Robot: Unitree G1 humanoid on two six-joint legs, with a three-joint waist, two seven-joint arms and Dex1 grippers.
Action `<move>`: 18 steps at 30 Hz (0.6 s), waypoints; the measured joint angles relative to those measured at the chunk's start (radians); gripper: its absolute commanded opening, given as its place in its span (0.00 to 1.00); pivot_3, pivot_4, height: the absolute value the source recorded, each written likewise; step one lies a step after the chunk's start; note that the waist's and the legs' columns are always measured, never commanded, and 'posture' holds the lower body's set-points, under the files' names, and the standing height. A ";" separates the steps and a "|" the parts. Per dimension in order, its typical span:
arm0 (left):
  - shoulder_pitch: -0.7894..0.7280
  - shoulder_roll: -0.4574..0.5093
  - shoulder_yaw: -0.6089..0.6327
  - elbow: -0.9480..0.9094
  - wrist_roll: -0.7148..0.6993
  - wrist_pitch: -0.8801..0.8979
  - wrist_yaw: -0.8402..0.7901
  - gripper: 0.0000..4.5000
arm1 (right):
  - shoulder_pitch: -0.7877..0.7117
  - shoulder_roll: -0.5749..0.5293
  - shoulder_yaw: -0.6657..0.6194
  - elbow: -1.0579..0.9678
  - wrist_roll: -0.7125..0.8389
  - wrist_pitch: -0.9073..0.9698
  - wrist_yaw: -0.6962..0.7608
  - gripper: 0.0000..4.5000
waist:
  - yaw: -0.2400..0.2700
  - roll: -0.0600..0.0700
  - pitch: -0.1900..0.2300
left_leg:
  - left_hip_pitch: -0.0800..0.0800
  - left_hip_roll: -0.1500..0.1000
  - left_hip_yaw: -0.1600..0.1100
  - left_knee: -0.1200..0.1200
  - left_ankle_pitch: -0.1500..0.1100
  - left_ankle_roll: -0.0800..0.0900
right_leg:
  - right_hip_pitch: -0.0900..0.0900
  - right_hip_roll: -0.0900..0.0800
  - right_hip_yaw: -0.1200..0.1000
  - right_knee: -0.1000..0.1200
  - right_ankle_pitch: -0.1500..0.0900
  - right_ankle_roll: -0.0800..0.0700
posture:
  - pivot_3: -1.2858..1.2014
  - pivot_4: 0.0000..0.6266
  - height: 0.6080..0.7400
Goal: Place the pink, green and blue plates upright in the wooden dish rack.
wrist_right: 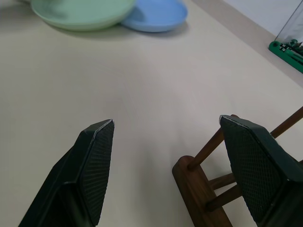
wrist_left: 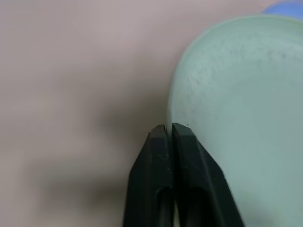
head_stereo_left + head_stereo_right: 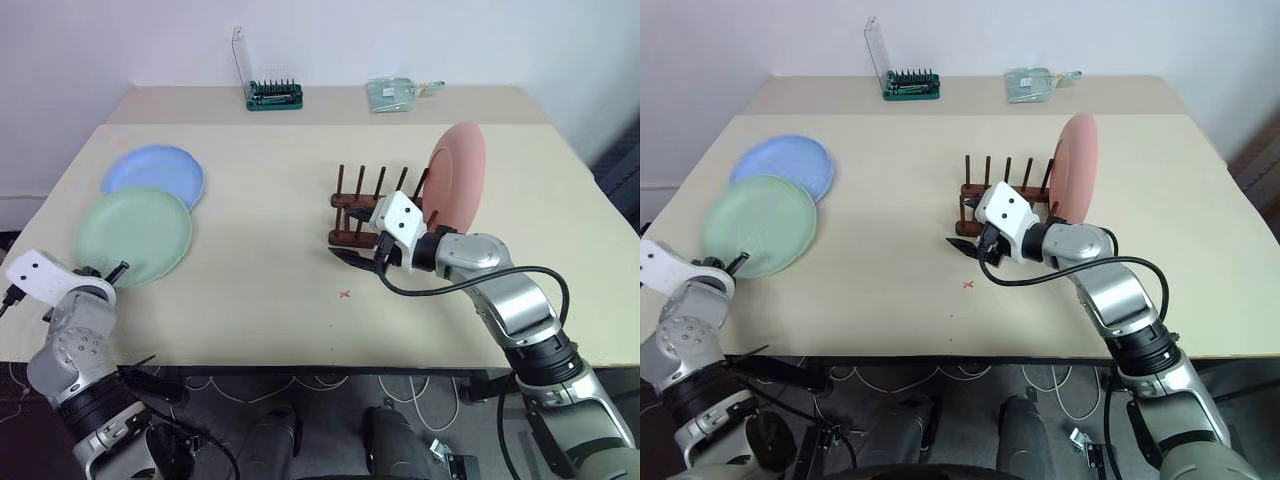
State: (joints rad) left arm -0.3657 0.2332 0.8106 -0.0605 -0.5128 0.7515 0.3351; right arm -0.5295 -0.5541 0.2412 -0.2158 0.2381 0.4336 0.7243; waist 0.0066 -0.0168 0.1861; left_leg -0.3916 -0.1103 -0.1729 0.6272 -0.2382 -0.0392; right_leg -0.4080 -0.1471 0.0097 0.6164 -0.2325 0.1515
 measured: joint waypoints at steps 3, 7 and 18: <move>0.001 -0.022 0.007 0.001 -0.026 -0.048 -0.013 0.01 | 0.003 0.000 -0.011 0.000 -0.001 0.000 0.000 0.81 | 0.002 -0.001 0.000 | 0.000 0.000 0.000 0.000 0.000 0.000 | 0.000 0.000 0.000 0.000 0.000 0.000 | 0.52 0.24 1.00; 0.001 -0.033 -0.012 -0.033 -0.058 -0.140 -0.075 0.01 | 0.002 0.000 -0.022 0.000 -0.003 -0.007 0.007 0.81 | 0.003 -0.002 0.001 | 0.000 0.000 0.000 0.000 0.000 0.000 | 0.000 0.000 0.000 -0.001 0.000 0.000 | 0.52 0.24 1.00; -0.171 0.054 -0.345 -0.124 0.039 -0.205 -0.195 0.00 | -0.131 0.023 0.017 0.062 -0.174 -0.242 0.002 1.00 | 0.003 -0.003 0.002 | -0.001 0.001 0.001 0.000 0.000 -0.001 | 0.000 0.004 0.001 -0.002 0.002 -0.001 | 0.52 0.24 1.00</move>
State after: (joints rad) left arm -0.5365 0.2868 0.4653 -0.1841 -0.4734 0.5467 0.1404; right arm -0.6603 -0.5314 0.2580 -0.1535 0.0640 0.1911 0.7261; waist 0.0096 -0.0201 0.1879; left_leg -0.3924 -0.1089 -0.1724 0.6275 -0.2379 -0.0399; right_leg -0.4084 -0.1430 0.0110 0.6141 -0.2310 0.1503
